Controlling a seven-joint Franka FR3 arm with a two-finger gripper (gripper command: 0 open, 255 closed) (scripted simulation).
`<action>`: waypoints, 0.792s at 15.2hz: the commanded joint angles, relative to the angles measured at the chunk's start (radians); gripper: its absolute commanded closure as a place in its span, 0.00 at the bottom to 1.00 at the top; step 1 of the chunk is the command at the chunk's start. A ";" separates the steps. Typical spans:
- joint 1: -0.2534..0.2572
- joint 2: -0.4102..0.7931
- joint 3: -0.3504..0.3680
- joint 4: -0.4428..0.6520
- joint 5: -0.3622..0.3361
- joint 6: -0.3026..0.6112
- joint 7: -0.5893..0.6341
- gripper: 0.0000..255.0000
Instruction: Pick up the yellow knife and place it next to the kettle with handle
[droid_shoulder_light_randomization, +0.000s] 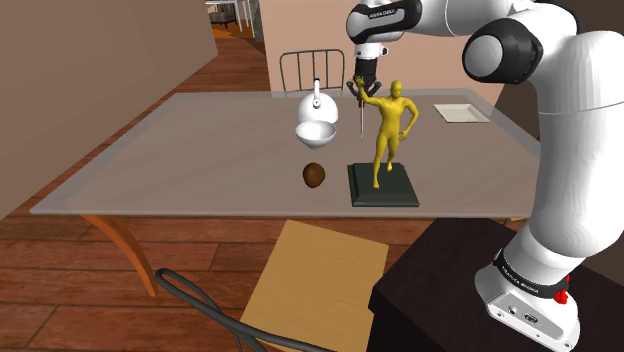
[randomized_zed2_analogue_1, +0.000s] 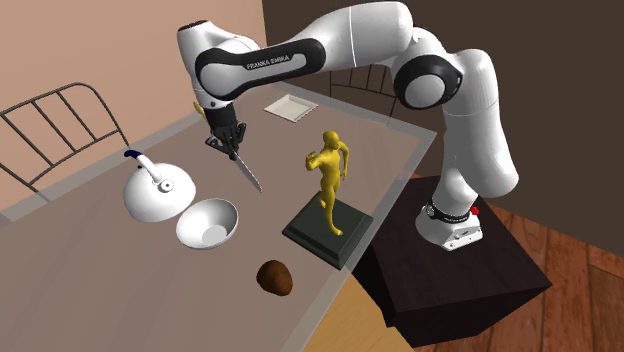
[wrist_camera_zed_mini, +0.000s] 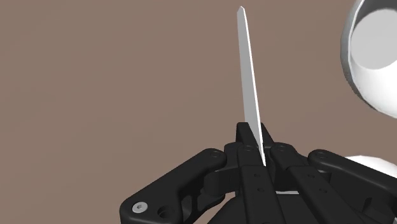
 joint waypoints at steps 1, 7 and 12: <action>0.002 -0.001 0.000 -0.028 0.001 0.027 -0.002 1.00; 0.005 0.010 0.002 -0.092 0.005 0.102 -0.009 1.00; 0.006 0.026 0.004 -0.135 0.009 0.160 -0.016 1.00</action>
